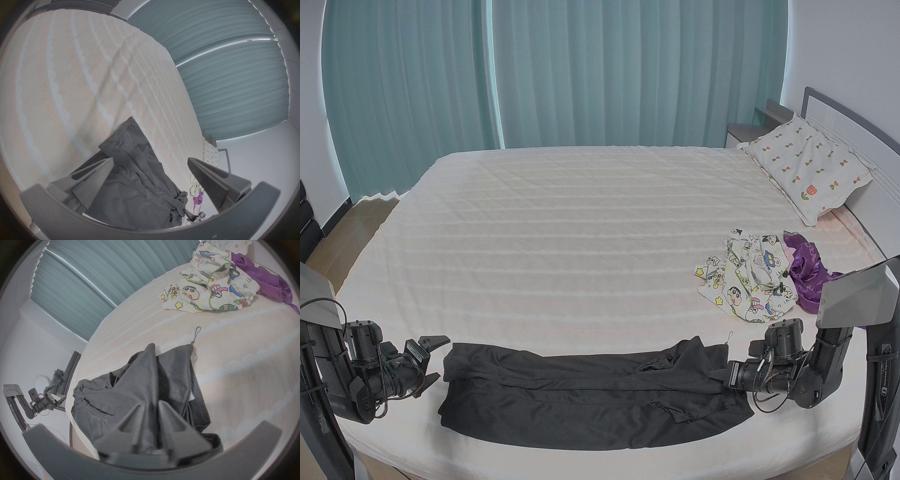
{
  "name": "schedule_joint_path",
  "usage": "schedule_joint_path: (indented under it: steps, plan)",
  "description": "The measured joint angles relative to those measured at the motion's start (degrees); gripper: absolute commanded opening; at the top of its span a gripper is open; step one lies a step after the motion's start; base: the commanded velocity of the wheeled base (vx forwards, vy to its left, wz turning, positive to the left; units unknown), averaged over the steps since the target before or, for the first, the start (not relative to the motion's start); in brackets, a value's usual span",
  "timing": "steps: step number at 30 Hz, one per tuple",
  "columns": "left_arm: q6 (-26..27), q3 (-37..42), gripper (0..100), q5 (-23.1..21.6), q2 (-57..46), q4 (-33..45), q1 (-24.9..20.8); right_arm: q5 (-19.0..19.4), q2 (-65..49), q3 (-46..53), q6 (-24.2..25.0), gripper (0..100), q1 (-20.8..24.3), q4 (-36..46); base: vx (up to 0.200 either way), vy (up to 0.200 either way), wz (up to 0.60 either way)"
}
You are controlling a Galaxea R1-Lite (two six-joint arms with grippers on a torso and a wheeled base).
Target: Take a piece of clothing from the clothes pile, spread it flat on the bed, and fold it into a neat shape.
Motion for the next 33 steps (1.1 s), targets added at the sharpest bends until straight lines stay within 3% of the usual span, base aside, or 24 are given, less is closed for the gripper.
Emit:
schedule_joint_path:
  steps: [11, 17, 20, 24, 27, 33]
  plan:
    - [0.49, 0.52, 100, 0.85, 0.39, 0.01, -1.56, -0.52, -3.51, -0.13, 0.61, 100, -0.96, -1.17, 0.000, 0.000, 0.00]
    - [0.54, 1.12, 100, 1.76, 0.41, -0.05, -2.34, -2.11, -8.35, -0.94, 1.23, 100, -1.71, -0.49, -0.200, 0.000, 0.00]
    - [1.00, 2.32, 100, 1.80, 0.33, -0.05, -2.91, -3.69, -9.87, 0.61, 4.17, 100, -1.87, -0.68, -0.200, 0.000, 0.00]
    - [3.88, 4.32, 100, 1.94, 0.22, -0.10, -3.38, -4.90, -10.92, 3.36, 12.39, 100, -1.29, -2.02, -0.200, 0.000, 0.00]
    - [9.08, 6.17, 100, 2.95, 0.24, -0.16, -3.61, -5.53, -11.06, 5.78, 18.48, 100, -0.63, -5.01, -0.133, 0.000, 0.00]
    - [13.63, 7.79, 100, 9.64, 2.18, -0.32, -4.73, -6.06, -8.52, 7.91, 20.65, 100, 0.09, -8.78, 0.000, 0.000, 0.00]
